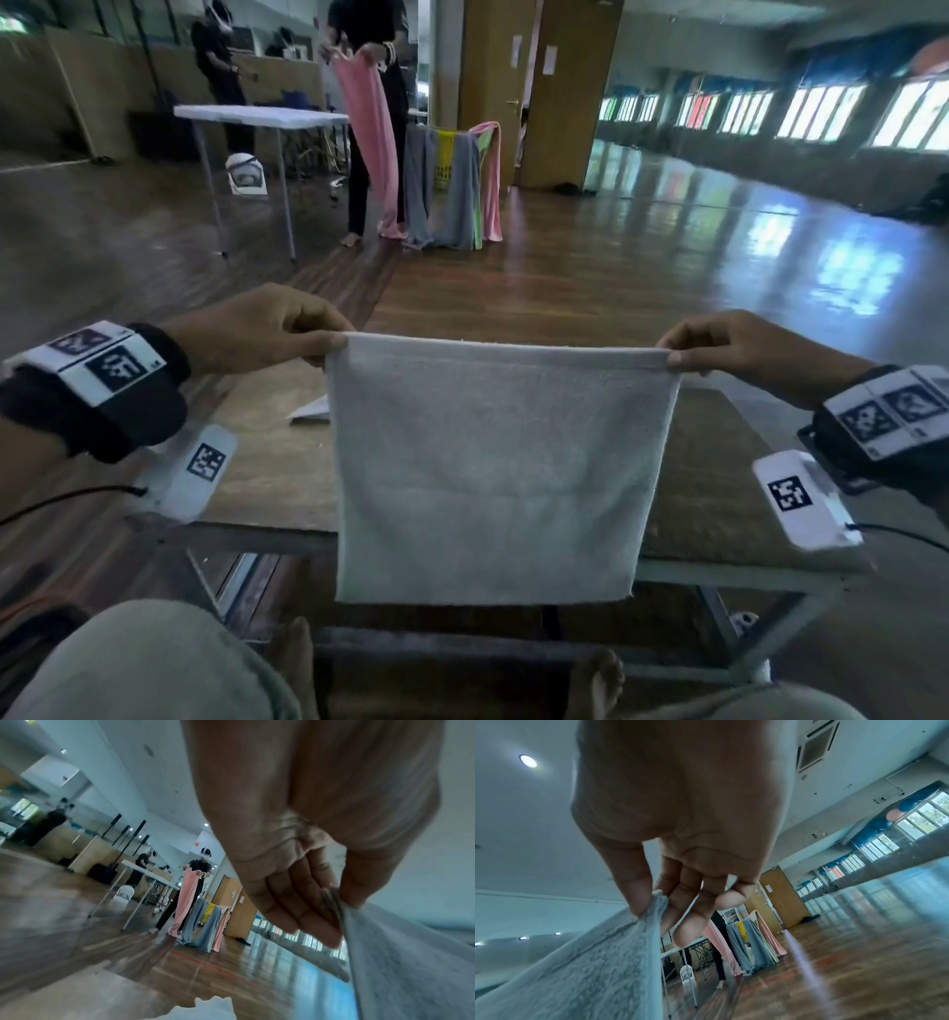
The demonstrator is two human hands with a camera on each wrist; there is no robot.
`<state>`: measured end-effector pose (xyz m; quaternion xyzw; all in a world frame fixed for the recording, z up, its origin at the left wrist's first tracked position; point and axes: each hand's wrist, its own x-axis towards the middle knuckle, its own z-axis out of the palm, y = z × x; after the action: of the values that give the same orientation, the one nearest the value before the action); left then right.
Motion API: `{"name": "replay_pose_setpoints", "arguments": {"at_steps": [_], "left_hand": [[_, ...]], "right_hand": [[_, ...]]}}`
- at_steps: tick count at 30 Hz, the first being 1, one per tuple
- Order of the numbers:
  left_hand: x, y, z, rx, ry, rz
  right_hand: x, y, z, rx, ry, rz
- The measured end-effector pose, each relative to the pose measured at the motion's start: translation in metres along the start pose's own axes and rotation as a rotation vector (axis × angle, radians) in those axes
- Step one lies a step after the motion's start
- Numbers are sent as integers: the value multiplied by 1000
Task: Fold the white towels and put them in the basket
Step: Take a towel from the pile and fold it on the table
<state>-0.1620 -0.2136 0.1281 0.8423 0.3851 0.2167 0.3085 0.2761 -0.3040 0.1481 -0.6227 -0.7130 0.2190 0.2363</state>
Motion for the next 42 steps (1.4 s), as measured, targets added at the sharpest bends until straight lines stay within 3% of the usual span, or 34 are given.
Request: {"name": "replay_pose_setpoints", "arguments": {"at_steps": [4,6,11,16,21,26,29,37,42], "left_hand": [[29,-28,20,460,-41,-46],[47,-45,33,568,-27,-40],[92,-86,48,564,160,-27],[113,-109,66,553,249,-31],[85,-118,105,515,195,-56],[42,-140,149,454,-171,-147],[24,-147,174,514,-270,-143],[45,-167,177,577,-115,-138],[59,-179,176,489,-72,-185]], "right_hand": [[31,27,29,-52,-38,26],[50,42,42,-103,-23,48],[99,71,65,-234,168,50],[121,95,92,-233,319,18],[96,132,135,-287,157,-53],[54,158,172,-428,-63,-177],[37,167,188,-451,-129,-179],[43,174,203,-457,-21,-171],[60,169,205,-516,-69,-53]]}}
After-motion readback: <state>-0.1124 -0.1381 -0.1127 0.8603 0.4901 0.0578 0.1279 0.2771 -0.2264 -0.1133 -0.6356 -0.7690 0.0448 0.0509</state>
